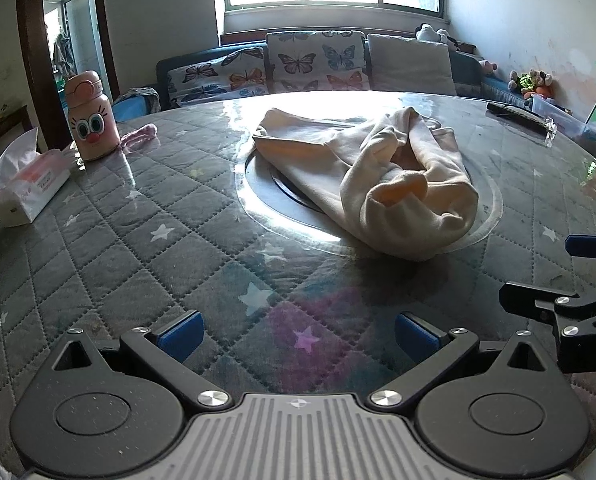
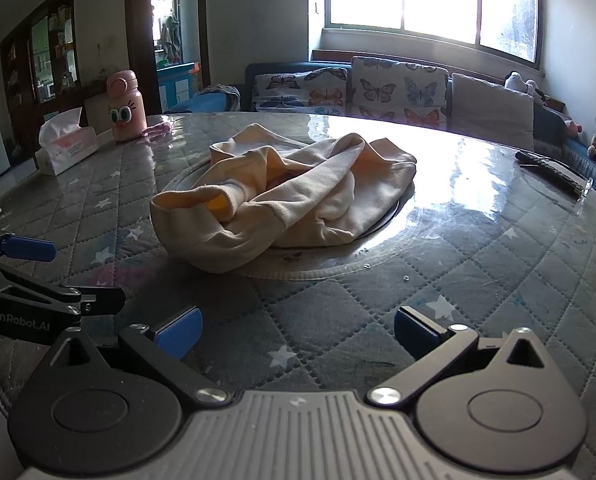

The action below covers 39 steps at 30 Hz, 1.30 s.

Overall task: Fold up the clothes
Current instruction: 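Move both grippers toward the crumpled cream shirt on the table, then grasp the shirt edge with the left gripper while the right gripper grasps another edge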

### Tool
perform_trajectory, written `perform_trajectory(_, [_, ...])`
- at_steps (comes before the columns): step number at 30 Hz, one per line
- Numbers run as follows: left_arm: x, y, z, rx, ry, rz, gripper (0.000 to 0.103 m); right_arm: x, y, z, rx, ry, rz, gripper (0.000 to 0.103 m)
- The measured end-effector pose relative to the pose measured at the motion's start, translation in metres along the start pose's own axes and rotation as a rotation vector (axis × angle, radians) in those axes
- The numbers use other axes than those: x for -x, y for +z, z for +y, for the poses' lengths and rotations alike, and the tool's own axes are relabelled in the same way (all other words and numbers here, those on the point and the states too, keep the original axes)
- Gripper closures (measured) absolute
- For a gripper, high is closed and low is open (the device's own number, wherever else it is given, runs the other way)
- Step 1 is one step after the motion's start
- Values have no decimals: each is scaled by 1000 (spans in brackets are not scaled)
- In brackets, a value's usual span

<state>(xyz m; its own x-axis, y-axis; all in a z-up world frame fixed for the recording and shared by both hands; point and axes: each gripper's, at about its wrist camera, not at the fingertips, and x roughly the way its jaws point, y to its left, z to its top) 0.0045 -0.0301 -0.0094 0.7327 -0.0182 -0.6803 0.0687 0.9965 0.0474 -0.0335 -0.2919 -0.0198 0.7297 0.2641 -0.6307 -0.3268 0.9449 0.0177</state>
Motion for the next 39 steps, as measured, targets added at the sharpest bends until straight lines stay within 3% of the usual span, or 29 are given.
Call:
perform_trajectory(21, [-6, 25, 7, -20, 10, -27, 0, -12, 19, 0, 42, 5, 1, 0])
perform_trajectory(32, [-7, 71, -1, -85, -10, -123, 1, -20, 49, -21, 5, 14, -17, 0])
perform_trajectory(39, [-26, 100, -22, -174, -68, -158, 16, -31, 74, -41, -23, -14, -33, 1])
